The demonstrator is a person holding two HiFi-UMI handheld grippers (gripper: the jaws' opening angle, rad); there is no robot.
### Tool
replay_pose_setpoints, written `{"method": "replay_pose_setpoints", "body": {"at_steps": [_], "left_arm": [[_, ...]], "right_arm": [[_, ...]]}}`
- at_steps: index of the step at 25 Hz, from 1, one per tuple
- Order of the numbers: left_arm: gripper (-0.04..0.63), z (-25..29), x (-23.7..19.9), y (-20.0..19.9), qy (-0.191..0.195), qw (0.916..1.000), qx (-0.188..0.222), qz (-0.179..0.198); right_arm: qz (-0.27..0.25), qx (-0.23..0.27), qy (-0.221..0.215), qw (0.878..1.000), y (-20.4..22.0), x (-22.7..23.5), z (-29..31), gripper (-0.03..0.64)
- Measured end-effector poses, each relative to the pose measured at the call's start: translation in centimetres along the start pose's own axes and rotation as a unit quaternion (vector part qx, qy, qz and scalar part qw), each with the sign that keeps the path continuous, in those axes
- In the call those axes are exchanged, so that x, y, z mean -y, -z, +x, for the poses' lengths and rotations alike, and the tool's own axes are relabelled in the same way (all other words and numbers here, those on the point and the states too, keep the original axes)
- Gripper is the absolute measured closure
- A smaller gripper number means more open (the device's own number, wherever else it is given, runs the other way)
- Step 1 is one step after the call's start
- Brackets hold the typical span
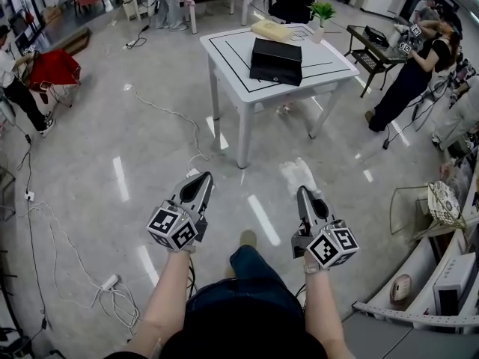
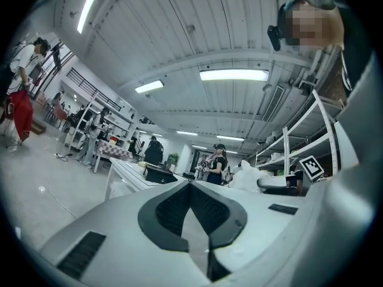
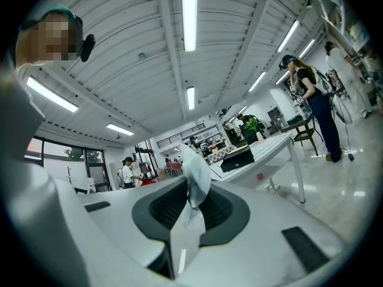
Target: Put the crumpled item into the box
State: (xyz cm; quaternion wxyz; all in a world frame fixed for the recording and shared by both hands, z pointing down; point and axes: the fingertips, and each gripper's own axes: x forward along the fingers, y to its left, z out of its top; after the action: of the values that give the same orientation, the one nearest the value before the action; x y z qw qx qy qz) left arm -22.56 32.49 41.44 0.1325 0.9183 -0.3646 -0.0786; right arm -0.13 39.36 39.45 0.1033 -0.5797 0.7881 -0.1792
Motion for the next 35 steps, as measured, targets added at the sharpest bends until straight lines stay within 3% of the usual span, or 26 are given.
{"method": "replay_pose_setpoints", "body": {"at_steps": [8, 35], "left_arm": [[0.594, 2.8, -2.5, -1.7, -0.011, 0.9999, 0.008, 0.001], [0.594, 18.7, -8.0, -2.3, -0.010, 0.9999, -0.002, 0.009]], "right_arm": [[0.001, 0.005, -0.009, 1.000, -1.6, 1.2, 3.7, 0.563], [0.002, 0.009, -0.015, 1.000, -6.5, 12.4, 16.7, 0.561]]}}
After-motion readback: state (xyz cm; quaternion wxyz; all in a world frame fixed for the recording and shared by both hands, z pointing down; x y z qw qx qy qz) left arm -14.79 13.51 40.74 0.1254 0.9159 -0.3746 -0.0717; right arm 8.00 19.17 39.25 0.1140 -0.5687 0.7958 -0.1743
